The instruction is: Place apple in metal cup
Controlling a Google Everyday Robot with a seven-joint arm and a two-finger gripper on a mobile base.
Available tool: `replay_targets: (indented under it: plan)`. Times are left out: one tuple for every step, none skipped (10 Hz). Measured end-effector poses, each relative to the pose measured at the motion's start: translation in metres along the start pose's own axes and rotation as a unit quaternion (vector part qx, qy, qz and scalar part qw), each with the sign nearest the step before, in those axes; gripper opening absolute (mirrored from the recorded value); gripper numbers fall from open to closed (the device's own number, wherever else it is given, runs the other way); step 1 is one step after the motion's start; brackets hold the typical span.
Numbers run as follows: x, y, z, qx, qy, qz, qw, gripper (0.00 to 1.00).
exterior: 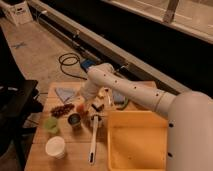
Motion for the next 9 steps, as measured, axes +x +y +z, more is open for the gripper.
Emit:
replay_targets:
  plan:
    - [0.004, 0.003, 0.012, -0.008, -0.003, 0.001, 1.0, 0.65]
    - [0.008, 0.005, 0.021, -0.016, -0.006, 0.004, 0.9998, 0.65]
    - [0.011, 0.006, 0.028, -0.023, -0.009, 0.006, 0.9997, 0.65]
    - [0.016, 0.009, 0.037, -0.031, -0.013, 0.009, 0.9994, 0.65]
    - [0.019, 0.009, 0.043, -0.035, -0.017, 0.011, 0.9992, 0.65]
    - [0.022, 0.011, 0.048, -0.04, -0.021, 0.015, 0.9989, 0.65]
    - [0.025, 0.013, 0.054, -0.046, -0.022, 0.018, 0.9985, 0.65]
    - [0.027, 0.014, 0.061, -0.053, -0.018, 0.026, 0.9981, 0.62]
    - [0.028, 0.015, 0.061, -0.055, -0.007, 0.036, 0.9978, 0.54]
